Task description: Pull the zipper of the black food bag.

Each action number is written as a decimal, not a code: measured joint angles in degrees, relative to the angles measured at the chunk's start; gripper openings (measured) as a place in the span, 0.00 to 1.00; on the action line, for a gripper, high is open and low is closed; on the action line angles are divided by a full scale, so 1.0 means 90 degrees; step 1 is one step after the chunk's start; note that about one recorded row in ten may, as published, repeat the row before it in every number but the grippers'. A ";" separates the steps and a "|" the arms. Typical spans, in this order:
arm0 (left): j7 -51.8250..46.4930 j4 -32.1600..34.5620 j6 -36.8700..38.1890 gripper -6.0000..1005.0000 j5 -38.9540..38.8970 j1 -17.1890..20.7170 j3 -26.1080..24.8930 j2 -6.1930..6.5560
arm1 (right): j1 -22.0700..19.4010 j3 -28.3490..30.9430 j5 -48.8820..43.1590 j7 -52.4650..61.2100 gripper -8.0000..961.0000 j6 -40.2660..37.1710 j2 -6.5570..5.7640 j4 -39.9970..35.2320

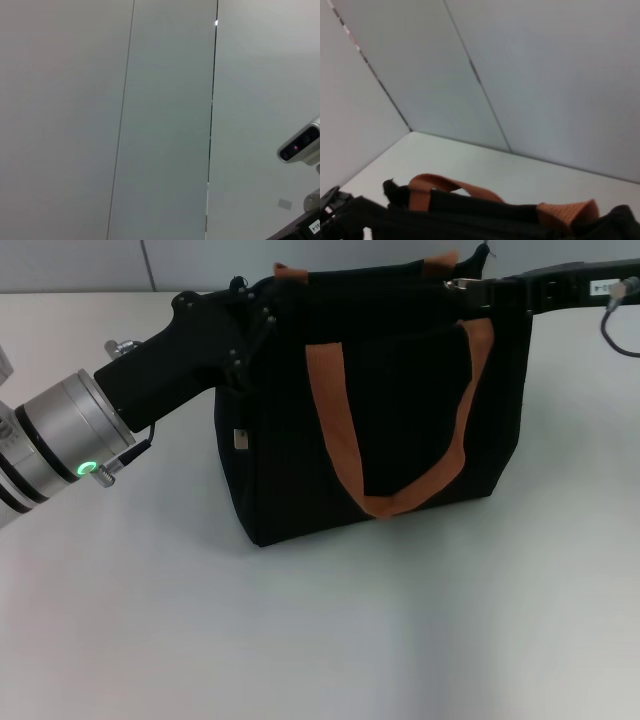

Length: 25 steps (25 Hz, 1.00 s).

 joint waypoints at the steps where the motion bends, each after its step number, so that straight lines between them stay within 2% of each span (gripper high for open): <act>1: 0.0000 0.0000 -0.0001 0.07 0.0000 0.0002 -0.0009 0.0000 | -0.0037 0.0056 0.0000 -0.0015 0.01 -0.0002 0.0006 -0.0020; 11: -0.0003 0.0001 -0.0040 0.07 -0.0001 0.0031 -0.0085 0.0003 | -0.0367 0.0427 0.0147 -0.0364 0.01 -0.0077 0.0109 -0.0214; 15: -0.0010 0.0001 -0.0069 0.07 -0.0005 0.0036 -0.0200 0.0012 | -0.0619 0.0509 0.0798 -0.0961 0.01 -0.0168 0.0144 -0.0129; 21: -0.0035 0.0001 -0.0127 0.07 -0.0006 0.0042 -0.0201 0.0010 | -0.1177 0.0615 0.2375 -0.2494 0.21 -0.0746 0.0226 0.0019; 25: -0.0021 0.0034 -0.0098 0.07 -0.0004 0.0132 -0.0205 0.0018 | -0.1357 0.0688 0.2689 -0.2957 0.30 -0.1026 0.0226 0.0263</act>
